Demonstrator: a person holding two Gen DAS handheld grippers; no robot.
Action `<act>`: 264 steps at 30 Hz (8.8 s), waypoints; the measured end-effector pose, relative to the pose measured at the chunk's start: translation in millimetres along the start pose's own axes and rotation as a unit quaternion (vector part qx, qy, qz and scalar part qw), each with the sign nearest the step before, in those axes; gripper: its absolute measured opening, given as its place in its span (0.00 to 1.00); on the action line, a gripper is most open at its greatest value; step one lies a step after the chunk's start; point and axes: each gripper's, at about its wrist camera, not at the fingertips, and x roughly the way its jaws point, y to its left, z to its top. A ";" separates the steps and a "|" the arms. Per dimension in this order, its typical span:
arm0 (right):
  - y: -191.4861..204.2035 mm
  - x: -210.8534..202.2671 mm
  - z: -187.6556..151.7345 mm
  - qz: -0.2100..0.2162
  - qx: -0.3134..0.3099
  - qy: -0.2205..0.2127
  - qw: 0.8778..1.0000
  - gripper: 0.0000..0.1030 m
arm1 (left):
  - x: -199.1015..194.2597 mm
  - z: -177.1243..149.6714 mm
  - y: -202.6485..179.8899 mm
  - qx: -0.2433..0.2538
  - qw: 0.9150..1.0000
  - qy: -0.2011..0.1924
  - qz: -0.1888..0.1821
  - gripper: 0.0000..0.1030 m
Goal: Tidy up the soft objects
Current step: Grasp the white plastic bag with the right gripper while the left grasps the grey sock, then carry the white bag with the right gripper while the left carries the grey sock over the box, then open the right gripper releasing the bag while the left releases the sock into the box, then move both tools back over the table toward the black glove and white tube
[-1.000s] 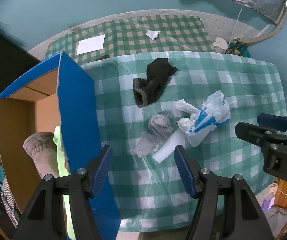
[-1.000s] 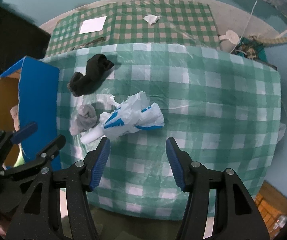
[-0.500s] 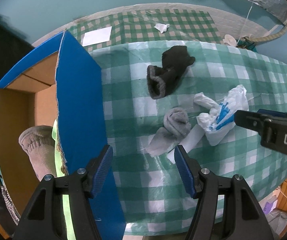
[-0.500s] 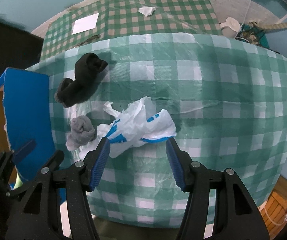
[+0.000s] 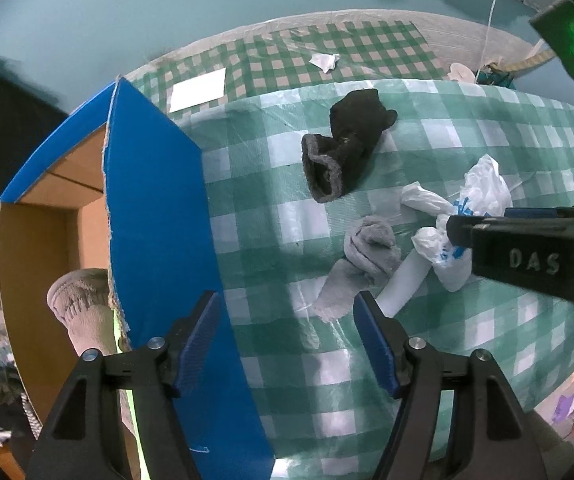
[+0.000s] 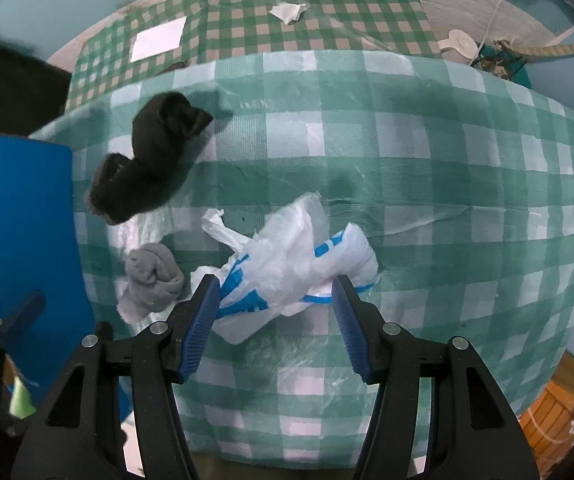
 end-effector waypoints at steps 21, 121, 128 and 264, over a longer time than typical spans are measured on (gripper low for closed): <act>-25.7 3.3 -31.5 -0.073 -0.098 0.015 0.992 0.56 | 2.7 12.5 -11.7 0.006 1.000 0.008 -0.027 0.75; 14.1 -110.1 -56.1 -0.049 -0.188 -0.097 0.976 0.35 | -86.6 -35.3 33.3 -0.074 0.992 -0.028 -0.101 0.27; 35.8 -121.3 -58.3 -0.050 -0.207 -0.107 0.971 0.35 | -98.3 -46.8 57.9 -0.096 0.990 -0.036 -0.096 0.27; 84.4 -90.3 -8.9 -0.028 -0.309 -0.073 0.948 0.55 | -76.5 -36.5 49.7 -0.154 0.983 0.018 -0.102 0.56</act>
